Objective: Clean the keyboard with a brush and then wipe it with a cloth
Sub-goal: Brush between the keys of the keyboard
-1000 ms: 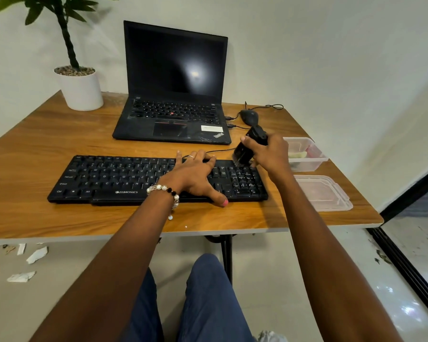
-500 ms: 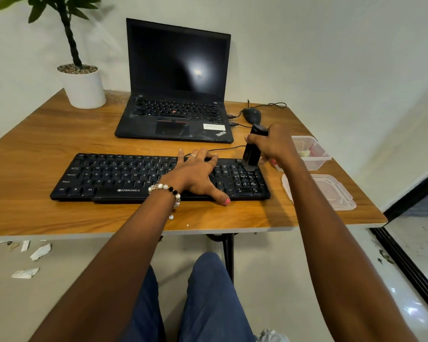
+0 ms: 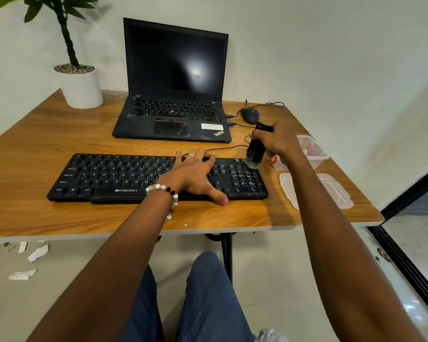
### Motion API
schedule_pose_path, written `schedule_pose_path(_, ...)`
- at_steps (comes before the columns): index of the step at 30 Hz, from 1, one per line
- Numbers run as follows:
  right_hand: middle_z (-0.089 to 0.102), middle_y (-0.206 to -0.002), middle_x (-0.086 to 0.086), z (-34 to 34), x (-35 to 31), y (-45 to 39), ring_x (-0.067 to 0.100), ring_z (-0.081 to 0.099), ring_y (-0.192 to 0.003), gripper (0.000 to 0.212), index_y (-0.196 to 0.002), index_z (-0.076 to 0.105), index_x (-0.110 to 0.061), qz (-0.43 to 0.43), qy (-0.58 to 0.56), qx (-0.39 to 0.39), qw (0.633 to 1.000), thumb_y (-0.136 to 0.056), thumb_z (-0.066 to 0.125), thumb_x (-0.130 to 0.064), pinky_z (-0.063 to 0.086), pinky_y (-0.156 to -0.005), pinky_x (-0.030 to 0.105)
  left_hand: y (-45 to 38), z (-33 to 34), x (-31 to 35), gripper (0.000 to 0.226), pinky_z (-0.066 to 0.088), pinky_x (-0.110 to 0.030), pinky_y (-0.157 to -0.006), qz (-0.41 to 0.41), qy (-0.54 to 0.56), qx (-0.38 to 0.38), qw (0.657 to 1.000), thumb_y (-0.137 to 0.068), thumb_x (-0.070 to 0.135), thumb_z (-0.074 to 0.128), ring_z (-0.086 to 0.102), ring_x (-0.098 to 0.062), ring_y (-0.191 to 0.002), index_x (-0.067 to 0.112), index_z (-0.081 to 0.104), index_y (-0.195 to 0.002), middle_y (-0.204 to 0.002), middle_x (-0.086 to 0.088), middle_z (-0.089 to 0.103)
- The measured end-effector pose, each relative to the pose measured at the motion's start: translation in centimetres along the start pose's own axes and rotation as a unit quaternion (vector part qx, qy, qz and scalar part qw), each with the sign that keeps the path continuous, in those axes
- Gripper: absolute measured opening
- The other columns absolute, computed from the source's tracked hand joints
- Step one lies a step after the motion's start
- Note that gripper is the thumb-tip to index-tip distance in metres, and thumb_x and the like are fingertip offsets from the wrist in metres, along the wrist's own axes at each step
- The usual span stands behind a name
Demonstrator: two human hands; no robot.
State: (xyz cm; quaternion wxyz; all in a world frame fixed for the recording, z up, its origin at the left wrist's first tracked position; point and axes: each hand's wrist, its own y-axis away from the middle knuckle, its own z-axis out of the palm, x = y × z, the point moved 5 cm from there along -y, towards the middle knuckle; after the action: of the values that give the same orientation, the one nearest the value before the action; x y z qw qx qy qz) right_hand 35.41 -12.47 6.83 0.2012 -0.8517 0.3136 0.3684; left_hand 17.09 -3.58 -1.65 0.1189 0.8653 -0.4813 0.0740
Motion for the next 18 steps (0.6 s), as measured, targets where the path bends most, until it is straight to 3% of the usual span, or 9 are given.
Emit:
schedule_pose_path(3, 0.068, -0.083, 0.007, 0.4, 0.5, 0.1, 0.010, 0.060, -0.046, 0.028, -0.099, 0.063, -0.006, -0.016, -0.030, 0.051, 0.998, -0.089, 0.068, -0.032, 0.042, -0.040, 0.017, 0.0, 0.0, 0.0, 0.135, -0.014, -0.063, -0.112, -0.002, 0.000, 0.001, 1.000, -0.051, 0.089, 0.058, -0.001, -0.029, -0.146, 0.023, 0.002, -0.154, -0.158, 0.000, 0.004)
schedule_pose_path(8, 0.069, -0.089, 0.011, 0.8, 1.4, 0.3, 0.016, 0.063, -0.056, 0.030, -0.095, 0.061, -0.007, 0.007, -0.003, 0.039, 0.999, -0.087, 0.070, -0.034, 0.048, -0.044, 0.021, 0.0, 0.0, 0.0, 0.135, -0.013, -0.063, -0.112, -0.001, 0.002, -0.002, 1.000, -0.051, 0.089, 0.059, -0.001, -0.029, -0.146, 0.023, 0.003, -0.154, -0.158, 0.001, 0.005)
schedule_pose_path(11, 0.067, -0.085, 0.009, -0.1, 1.0, -0.2, 0.014, 0.058, -0.049, 0.030, -0.099, 0.058, -0.008, 0.037, 0.021, -0.019, 0.999, -0.086, 0.071, -0.031, 0.043, -0.040, 0.022, 0.1, -0.1, 0.1, 0.134, -0.014, -0.062, -0.112, -0.002, 0.000, 0.004, 1.000, -0.052, 0.088, 0.059, 0.001, -0.028, -0.146, 0.022, 0.004, -0.154, -0.156, 0.000, 0.008)
schedule_pose_path(15, 0.066, -0.080, 0.008, 0.1, 0.4, 0.0, 0.009, 0.059, -0.045, 0.029, -0.101, 0.061, -0.005, 0.008, -0.044, 0.034, 0.998, -0.088, 0.070, -0.029, 0.042, -0.037, 0.017, 0.2, -0.1, 0.2, 0.134, -0.014, -0.063, -0.112, -0.003, 0.002, 0.005, 1.000, -0.052, 0.088, 0.059, 0.001, -0.028, -0.146, 0.022, 0.004, -0.154, -0.156, 0.001, 0.008)
schedule_pose_path(18, 0.071, -0.087, 0.015, 1.3, 0.7, 0.4, 0.021, 0.068, -0.058, 0.032, -0.097, 0.065, -0.002, -0.027, -0.035, 0.052, 0.998, -0.088, 0.070, -0.032, 0.055, -0.050, 0.028, 0.5, -0.3, 0.3, 0.132, -0.014, -0.062, -0.112, -0.004, 0.003, 0.004, 1.000, -0.054, 0.086, 0.061, 0.002, -0.027, -0.145, 0.022, 0.004, -0.155, -0.155, 0.001, 0.009)
